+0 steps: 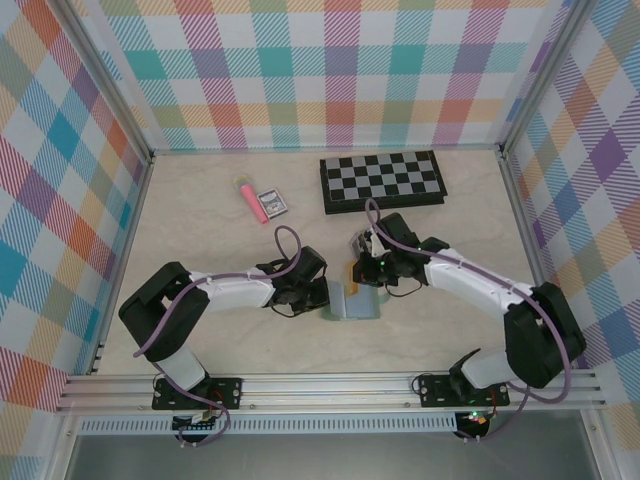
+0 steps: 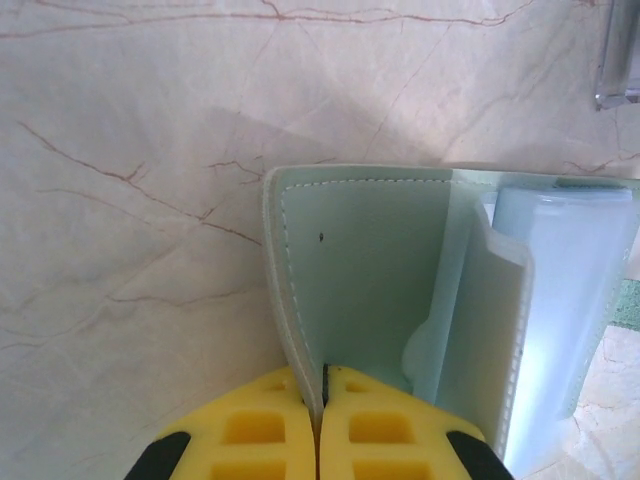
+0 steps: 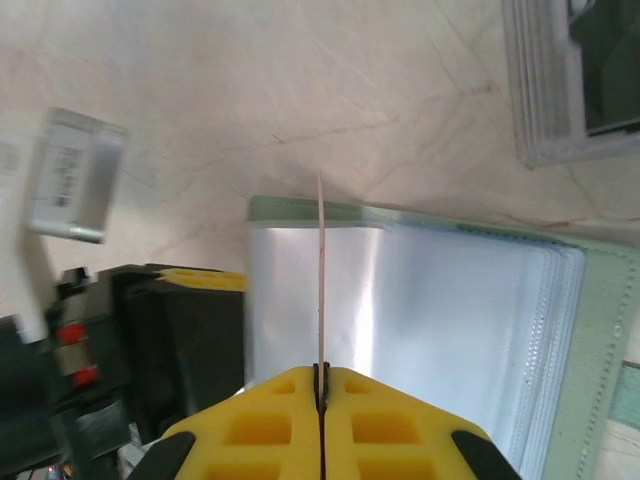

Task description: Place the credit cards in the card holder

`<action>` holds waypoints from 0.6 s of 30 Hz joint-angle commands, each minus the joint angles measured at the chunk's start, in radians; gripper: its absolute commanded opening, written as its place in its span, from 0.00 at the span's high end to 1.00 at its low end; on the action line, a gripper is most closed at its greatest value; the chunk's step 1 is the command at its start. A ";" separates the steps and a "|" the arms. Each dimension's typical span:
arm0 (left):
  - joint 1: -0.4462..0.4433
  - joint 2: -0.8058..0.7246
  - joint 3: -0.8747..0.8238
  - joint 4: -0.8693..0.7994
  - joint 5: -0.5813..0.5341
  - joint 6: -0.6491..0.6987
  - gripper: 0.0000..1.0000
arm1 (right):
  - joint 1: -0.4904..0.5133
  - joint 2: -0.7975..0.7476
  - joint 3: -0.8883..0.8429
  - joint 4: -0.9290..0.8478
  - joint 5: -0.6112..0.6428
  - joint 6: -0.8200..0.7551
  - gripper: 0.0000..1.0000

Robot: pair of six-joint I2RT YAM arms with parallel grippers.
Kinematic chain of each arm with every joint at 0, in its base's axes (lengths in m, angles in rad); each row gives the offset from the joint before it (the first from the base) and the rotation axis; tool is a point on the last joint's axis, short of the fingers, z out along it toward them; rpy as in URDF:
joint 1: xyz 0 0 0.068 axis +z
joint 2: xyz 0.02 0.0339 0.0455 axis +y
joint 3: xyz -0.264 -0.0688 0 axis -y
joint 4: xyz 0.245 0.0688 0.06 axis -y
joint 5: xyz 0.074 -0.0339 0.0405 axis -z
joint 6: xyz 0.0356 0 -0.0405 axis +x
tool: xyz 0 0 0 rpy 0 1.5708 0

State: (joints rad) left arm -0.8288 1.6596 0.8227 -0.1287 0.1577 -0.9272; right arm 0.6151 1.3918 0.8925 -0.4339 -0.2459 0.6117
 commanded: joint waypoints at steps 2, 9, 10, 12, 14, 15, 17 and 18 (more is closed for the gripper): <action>0.003 0.033 -0.030 -0.033 -0.012 -0.010 1.00 | -0.009 -0.083 0.020 -0.091 0.058 -0.040 0.93; 0.003 0.044 -0.034 -0.027 -0.008 -0.009 1.00 | -0.020 -0.043 0.014 -0.218 0.178 -0.055 0.93; 0.003 0.044 -0.033 -0.028 -0.008 -0.007 1.00 | -0.020 -0.040 -0.001 -0.203 0.166 -0.056 0.93; 0.003 0.045 -0.031 -0.031 -0.009 -0.005 1.00 | -0.020 -0.036 -0.020 -0.184 0.164 -0.058 0.93; 0.003 0.046 -0.031 -0.032 -0.009 -0.004 1.00 | -0.020 -0.019 -0.027 -0.182 0.172 -0.065 0.93; 0.003 0.047 -0.031 -0.031 -0.008 -0.004 1.00 | -0.020 -0.012 -0.028 -0.182 0.172 -0.065 0.93; 0.003 0.049 -0.029 -0.031 -0.006 -0.004 1.00 | -0.020 -0.001 -0.039 -0.164 0.166 -0.064 0.93; 0.003 0.049 -0.029 -0.032 -0.006 -0.002 1.00 | -0.020 0.005 -0.041 -0.161 0.165 -0.064 0.93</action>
State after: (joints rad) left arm -0.8288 1.6634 0.8207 -0.1192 0.1612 -0.9276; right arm 0.5972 1.3800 0.8688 -0.5938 -0.0864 0.5640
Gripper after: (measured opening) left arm 0.052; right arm 0.070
